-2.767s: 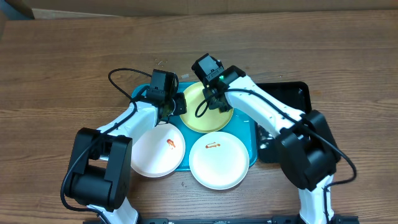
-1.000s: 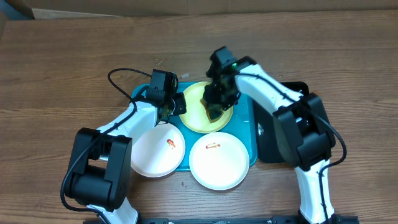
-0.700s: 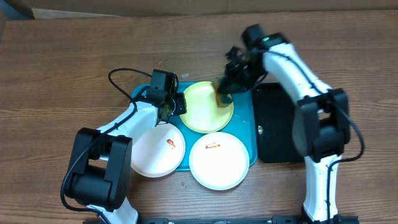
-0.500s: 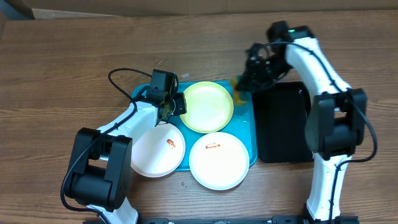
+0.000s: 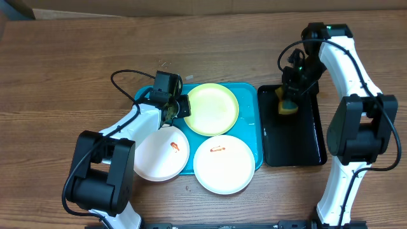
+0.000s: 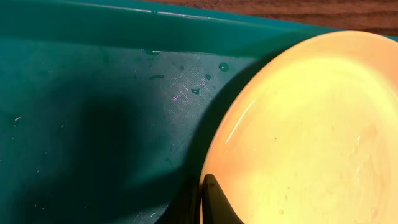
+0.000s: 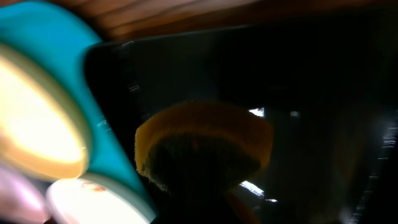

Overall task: Clean dirty plates on tray and stack at the side
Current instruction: 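Return the sponge to the black tray and release it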

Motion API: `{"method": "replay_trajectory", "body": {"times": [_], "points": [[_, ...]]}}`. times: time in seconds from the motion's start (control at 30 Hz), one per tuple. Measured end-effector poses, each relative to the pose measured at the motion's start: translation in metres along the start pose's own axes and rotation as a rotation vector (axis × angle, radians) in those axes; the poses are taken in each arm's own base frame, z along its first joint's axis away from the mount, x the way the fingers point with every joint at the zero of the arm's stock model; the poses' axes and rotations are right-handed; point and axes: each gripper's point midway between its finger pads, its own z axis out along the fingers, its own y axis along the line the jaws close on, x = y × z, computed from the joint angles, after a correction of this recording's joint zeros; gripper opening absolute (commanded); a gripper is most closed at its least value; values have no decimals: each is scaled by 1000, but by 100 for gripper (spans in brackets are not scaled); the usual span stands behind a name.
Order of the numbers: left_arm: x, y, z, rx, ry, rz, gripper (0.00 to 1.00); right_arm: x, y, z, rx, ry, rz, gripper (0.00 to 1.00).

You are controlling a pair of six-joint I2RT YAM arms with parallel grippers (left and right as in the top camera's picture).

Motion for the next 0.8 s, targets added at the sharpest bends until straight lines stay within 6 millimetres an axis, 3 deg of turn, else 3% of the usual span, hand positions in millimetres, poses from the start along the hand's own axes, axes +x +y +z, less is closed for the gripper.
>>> {"method": "replay_trajectory", "body": {"times": [0.17,0.47,0.6,0.8], "points": [[0,0,0,0,0,0,5,0,-12,23,72,1,8,4],[0,0,0,0,0,0,5,-1,-9,53,114,-14,-25,4],[0,0,0,0,0,0,5,-5,-9,54,135,-35,-20,18],[0,0,0,0,0,0,9,-6,-21,55,200,-50,34,53]]}}
